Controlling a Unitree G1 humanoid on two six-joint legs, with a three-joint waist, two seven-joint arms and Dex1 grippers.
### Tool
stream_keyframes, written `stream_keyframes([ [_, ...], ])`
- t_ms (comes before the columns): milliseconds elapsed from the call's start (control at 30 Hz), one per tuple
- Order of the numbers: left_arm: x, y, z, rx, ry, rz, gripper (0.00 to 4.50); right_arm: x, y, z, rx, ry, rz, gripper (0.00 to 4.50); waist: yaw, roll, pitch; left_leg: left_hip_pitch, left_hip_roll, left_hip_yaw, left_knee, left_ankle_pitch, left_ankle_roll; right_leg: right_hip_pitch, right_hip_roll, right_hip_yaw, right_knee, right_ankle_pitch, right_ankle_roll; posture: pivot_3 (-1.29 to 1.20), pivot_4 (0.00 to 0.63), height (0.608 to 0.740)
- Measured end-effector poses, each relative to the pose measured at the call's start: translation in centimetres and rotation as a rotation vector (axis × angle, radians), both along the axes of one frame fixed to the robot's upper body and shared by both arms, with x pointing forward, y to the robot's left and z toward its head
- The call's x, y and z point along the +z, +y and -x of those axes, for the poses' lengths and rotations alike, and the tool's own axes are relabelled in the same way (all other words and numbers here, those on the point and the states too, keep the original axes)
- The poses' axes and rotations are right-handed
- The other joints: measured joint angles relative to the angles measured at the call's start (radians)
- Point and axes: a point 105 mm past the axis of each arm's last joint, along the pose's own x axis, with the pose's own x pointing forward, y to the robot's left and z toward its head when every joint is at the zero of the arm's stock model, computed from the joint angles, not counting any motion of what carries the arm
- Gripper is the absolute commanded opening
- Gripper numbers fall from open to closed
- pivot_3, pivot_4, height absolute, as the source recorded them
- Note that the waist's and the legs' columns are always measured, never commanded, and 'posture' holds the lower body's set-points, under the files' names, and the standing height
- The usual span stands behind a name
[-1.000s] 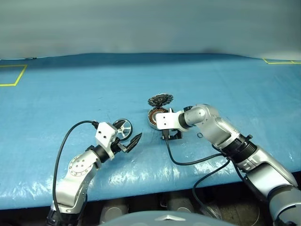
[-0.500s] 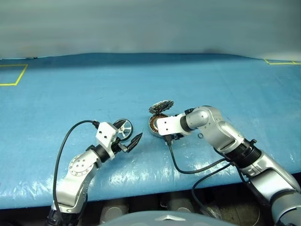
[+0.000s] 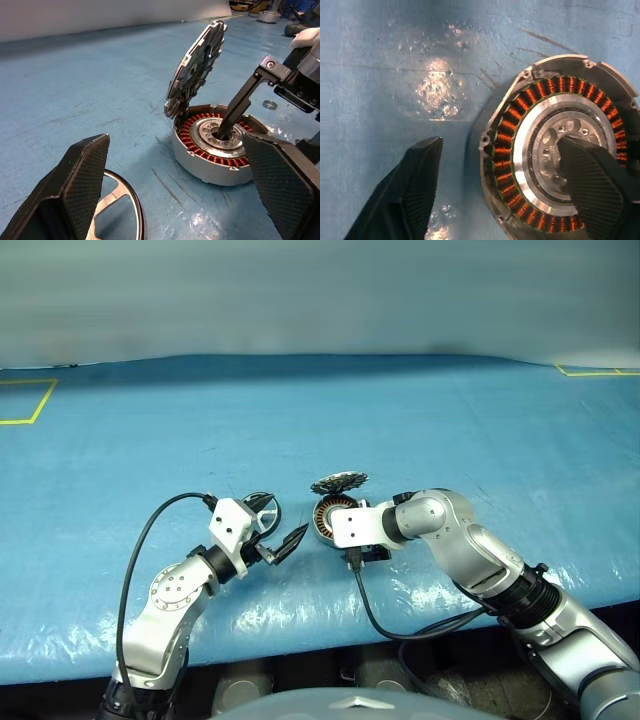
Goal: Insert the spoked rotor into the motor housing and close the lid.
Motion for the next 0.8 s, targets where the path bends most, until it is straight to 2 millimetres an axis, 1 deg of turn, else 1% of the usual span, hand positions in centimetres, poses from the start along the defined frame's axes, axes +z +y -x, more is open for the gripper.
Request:
stream_keyframes([
  [100, 0.1, 0.0, 0.0, -0.004, -0.002, -0.001, 4.50, 0.5, -0.2, 0.5, -0.014, 0.045, -0.038, 4.41, 0.001, 0.000, 0.000, -0.001, 0.000, 0.000, 0.000, 0.000, 0.000, -0.001, 0.000, 0.000, 0.000, 0.000, 0.000, 0.00, 0.150, 0.740],
  [267, 0.0, -0.1, 0.0, -0.012, -0.001, -0.004, 4.50, 3.9, 0.0, 0.9, -0.043, 0.009, -0.177, 4.41, 0.001, 0.000, 0.000, -0.002, 0.000, -0.001, -0.001, 0.000, 0.000, -0.001, 0.000, -0.001, 0.000, 0.000, 0.000, 0.00, 0.150, 0.740],
  [367, 0.0, 0.0, 0.0, -0.012, 0.002, -0.006, 4.50, 5.1, -0.8, 1.5, -0.060, -0.011, -0.227, 4.41, 0.007, 0.000, 0.000, -0.002, 0.000, -0.001, -0.001, 0.000, 0.000, -0.001, 0.000, -0.001, -0.001, 0.000, 0.000, 0.00, 0.150, 0.740],
  [467, 0.0, 0.0, 0.0, -0.014, 0.002, -0.006, 4.50, 5.4, -2.1, 2.1, -0.117, -0.008, -0.280, 4.41, 0.011, 0.000, 0.000, -0.002, 0.000, -0.001, -0.001, 0.000, 0.000, -0.001, 0.000, -0.001, -0.001, 0.000, 0.000, 0.00, 0.150, 0.740],
  [533, 0.0, 0.0, 0.0, -0.015, 0.003, -0.006, 4.50, 5.5, -2.9, 2.4, -0.205, 0.011, -0.383, 4.41, 0.015, 0.000, 0.000, -0.003, 0.000, -0.001, -0.001, 0.000, 0.000, -0.001, 0.000, -0.001, -0.001, 0.000, 0.000, 0.00, 0.150, 0.740],
  [600, 0.1, -0.2, 0.0, -0.028, -0.001, -0.007, 4.50, 6.4, -3.3, 2.6, -0.292, 0.018, -0.530, 4.41, 0.015, 0.000, 0.000, -0.003, 0.000, -0.001, -0.001, 0.000, 0.000, -0.001, 0.000, -0.001, -0.001, 0.000, 0.000, 0.00, 0.150, 0.740],
  [667, 0.3, -0.5, -0.1, -0.043, -0.008, -0.005, 4.50, 7.0, -3.6, 3.0, -0.337, 0.008, -0.592, 4.41, 0.015, 0.000, 0.000, -0.002, 0.000, -0.001, -0.001, 0.000, 0.000, -0.001, 0.000, 0.000, -0.001, 0.000, 0.000, 0.00, 0.150, 0.740],
  [733, 0.4, -0.7, -0.1, -0.055, -0.010, -0.005, 4.50, 6.8, -4.4, 3.2, -0.412, -0.002, -0.629, 4.41, 0.017, -0.001, 0.000, -0.002, 0.000, -0.001, -0.001, 0.000, 0.000, -0.001, 0.000, -0.001, -0.001, 0.000, 0.000, 0.00, 0.150, 0.740],
  [800, 0.4, -0.8, -0.1, -0.068, -0.009, -0.007, 4.50, 6.1, -5.0, 3.5, -0.476, 0.011, -0.649, 4.41, 0.020, 0.000, 0.000, -0.002, 0.000, -0.001, -0.001, 0.000, 0.000, -0.001, 0.000, 0.000, -0.001, 0.000, 0.000, 0.00, 0.150, 0.740],
])
